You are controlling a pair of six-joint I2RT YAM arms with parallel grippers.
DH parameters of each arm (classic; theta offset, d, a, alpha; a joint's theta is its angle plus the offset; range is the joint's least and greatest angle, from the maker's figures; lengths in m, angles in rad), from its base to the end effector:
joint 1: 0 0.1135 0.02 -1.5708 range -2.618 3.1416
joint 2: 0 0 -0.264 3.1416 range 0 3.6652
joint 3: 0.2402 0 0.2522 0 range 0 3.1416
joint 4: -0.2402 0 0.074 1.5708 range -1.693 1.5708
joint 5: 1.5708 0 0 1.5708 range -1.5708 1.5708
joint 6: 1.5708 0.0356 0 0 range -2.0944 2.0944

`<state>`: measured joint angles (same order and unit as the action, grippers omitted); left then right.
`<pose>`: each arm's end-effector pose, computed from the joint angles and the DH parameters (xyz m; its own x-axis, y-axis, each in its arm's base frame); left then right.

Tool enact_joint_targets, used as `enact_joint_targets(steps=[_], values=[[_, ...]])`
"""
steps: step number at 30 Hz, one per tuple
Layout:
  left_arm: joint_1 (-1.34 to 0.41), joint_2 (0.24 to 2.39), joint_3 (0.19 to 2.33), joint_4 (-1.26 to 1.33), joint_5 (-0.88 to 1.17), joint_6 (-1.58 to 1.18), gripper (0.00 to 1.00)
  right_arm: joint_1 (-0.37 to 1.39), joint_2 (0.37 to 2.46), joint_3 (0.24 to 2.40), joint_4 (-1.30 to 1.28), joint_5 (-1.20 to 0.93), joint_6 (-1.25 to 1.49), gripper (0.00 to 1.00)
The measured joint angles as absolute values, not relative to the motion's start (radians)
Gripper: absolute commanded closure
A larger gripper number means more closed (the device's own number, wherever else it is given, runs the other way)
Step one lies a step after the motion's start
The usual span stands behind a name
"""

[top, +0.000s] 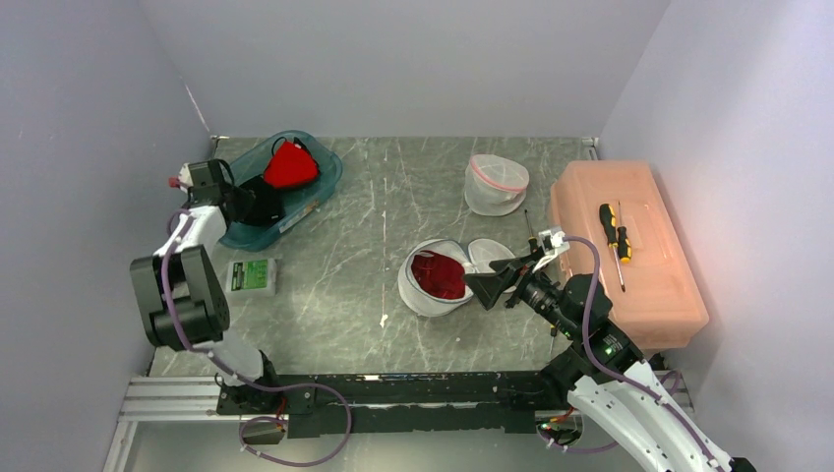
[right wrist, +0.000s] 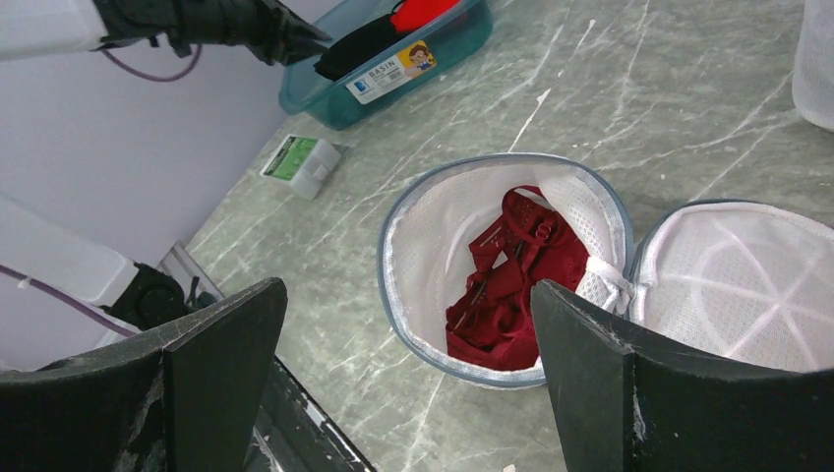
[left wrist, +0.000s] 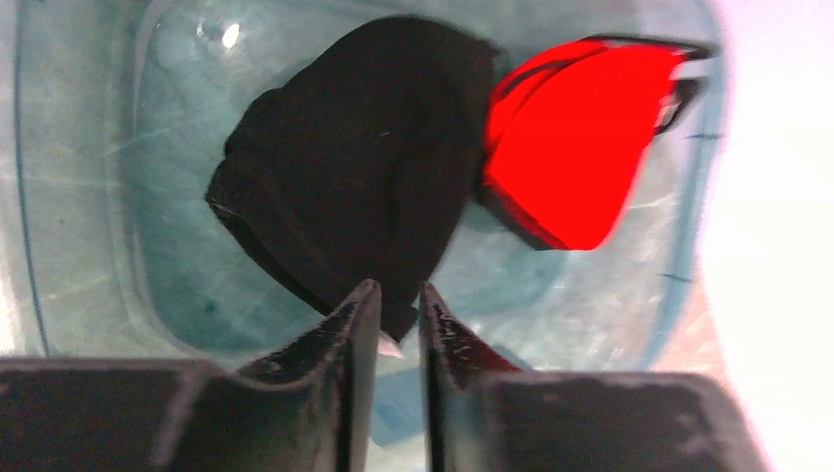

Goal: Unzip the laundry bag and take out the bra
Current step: Place the bra in the bin.

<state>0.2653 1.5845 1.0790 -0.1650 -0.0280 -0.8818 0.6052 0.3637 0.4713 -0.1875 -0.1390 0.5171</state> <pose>0.3403 0.0935 0.2433 -0.1626 -0.8437 -0.5116 -0.6429 0.4839 -0.5937 0.0953 0.0719 0.2847 -0.3918 0.3243 -0.8610 -0.5560 0.6621 0.5024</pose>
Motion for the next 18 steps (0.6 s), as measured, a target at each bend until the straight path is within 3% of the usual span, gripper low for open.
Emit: enact_joint_targets(steps=[7,11,15,18], values=[[0.266,1.729,1.081,-0.196,-0.047,-0.877,0.88,0.605,0.358,0.472,-0.196,-0.138,0.516,0.00],[0.267,1.723,1.066,-0.192,-0.068,-0.881,0.87,0.605,0.367,0.488,-0.217,-0.138,0.516,0.00],[0.267,1.636,1.015,-0.207,-0.050,-0.894,0.77,0.605,0.382,0.516,-0.241,-0.123,0.516,0.00],[0.240,1.489,0.988,-0.232,-0.044,-0.900,0.59,0.605,0.388,0.527,-0.241,-0.104,0.528,0.00]])
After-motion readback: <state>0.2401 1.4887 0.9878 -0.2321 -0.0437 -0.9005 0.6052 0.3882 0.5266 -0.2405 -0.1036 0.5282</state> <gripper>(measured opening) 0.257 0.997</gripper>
